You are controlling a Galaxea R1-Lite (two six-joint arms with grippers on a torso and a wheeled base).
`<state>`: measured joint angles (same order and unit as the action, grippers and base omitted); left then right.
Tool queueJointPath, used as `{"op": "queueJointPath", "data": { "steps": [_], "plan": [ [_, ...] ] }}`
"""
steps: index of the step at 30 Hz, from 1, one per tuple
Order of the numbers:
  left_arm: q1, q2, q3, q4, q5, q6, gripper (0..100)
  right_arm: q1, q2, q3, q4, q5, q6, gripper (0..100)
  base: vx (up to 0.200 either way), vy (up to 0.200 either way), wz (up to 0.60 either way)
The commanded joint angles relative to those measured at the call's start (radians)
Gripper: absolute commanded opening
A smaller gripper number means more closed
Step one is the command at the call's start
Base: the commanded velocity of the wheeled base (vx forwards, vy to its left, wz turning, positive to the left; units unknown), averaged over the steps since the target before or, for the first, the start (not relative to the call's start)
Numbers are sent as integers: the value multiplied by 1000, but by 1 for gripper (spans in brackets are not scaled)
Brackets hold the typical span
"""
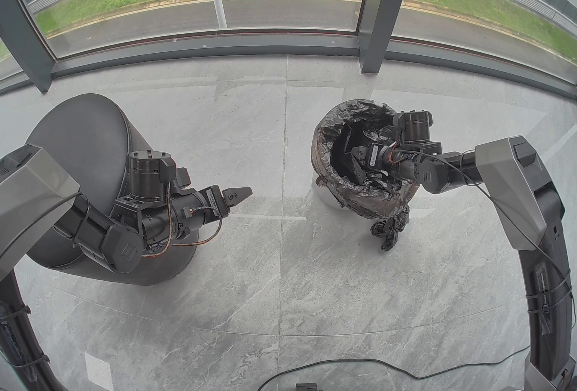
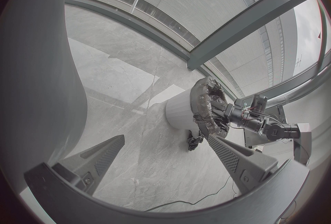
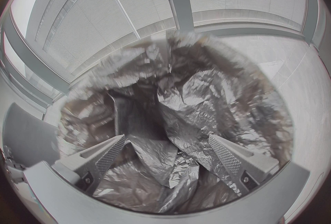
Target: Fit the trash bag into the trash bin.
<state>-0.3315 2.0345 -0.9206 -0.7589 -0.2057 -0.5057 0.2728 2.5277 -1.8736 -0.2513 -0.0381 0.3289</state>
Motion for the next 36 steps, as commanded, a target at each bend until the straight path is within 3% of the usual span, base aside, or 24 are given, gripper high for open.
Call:
{"op": "queueJointPath", "data": {
  "steps": [1, 13, 21, 23, 27, 30, 36],
  "plan": [
    [-8, 1, 3, 0, 0, 0, 100, 26, -87, 1, 30, -2, 21, 100, 0, 0, 0],
    [-11, -23, 11, -5, 0, -14, 100, 92, -219, 74, 61, -3, 51, 100, 0, 0, 0],
    [-34, -56, 28, -3, 0, -46, 100, 94, -405, 312, 58, -6, 59, 100, 0, 0, 0],
    [-34, -57, 31, -2, 0, -39, 100, 66, -509, 531, 32, 0, 76, 100, 0, 0, 0],
    [-34, -54, 29, -3, 2, -39, 100, 13, -544, 703, -97, 4, 76, 100, 0, 0, 0],
    [-37, -59, 32, -3, 5, -37, 100, -27, -540, 771, -218, 14, 75, 100, 0, -67, 0],
    [-40, -46, 28, -3, 31, -36, 100, -32, -518, 784, -250, 17, 76, 100, 0, -200, 0]
  ]
}}
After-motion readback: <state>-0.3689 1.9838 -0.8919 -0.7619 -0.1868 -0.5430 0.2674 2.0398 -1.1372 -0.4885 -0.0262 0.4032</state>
